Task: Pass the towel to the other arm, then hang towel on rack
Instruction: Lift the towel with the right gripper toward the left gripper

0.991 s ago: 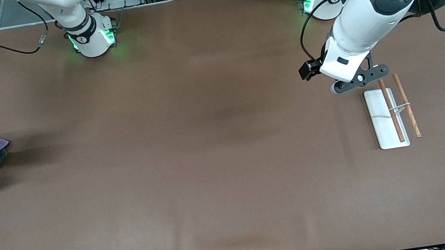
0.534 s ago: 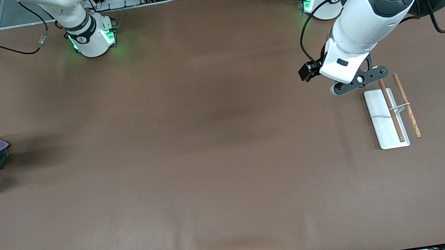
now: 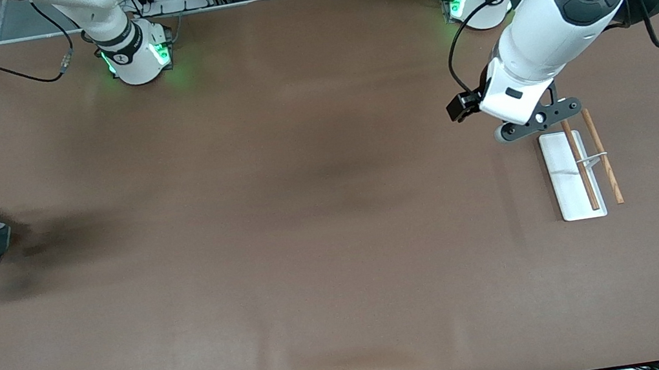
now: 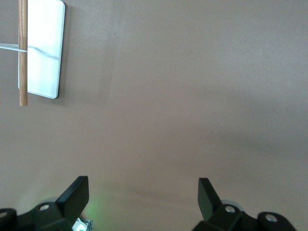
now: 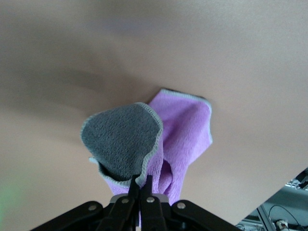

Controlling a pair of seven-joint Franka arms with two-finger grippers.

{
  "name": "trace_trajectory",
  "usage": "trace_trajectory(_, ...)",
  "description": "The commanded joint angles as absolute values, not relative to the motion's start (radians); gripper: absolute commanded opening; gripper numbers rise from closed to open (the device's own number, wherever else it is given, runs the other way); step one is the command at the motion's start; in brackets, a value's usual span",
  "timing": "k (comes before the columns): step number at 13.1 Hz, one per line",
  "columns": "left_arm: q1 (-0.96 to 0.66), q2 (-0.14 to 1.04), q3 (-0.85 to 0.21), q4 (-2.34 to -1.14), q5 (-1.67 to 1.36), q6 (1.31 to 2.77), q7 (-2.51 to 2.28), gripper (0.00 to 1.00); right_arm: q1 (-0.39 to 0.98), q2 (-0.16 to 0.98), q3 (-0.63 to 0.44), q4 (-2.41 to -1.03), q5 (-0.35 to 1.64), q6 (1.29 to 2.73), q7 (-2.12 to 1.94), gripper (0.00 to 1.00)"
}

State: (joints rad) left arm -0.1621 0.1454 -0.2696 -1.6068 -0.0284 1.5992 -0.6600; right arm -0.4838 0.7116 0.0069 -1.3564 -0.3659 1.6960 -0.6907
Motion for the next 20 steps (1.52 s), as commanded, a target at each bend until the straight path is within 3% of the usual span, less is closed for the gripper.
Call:
trace_trajectory(1, -0.160, 0.138, -0.268, -1.598, -0.021, 1.598, -0.681, 1.00, -0.450, 0.706, 0.011, -1.292, -0.359, 1.561, -0.684, 0.00)
trace_trajectory(10, -0.155, 0.137, -0.261, -1.562, 0.017, 1.594, -0.680, 1.00, -0.327, 0.606, 0.014, -1.272, -0.137, 1.214, -0.408, 0.00)
trace_trajectory(20, -0.176, 0.159, -0.273, -1.562, 0.014, 1.640, -0.790, 1.00, -0.201, 0.516, 0.017, -1.272, 0.198, 1.058, 0.081, 0.00)
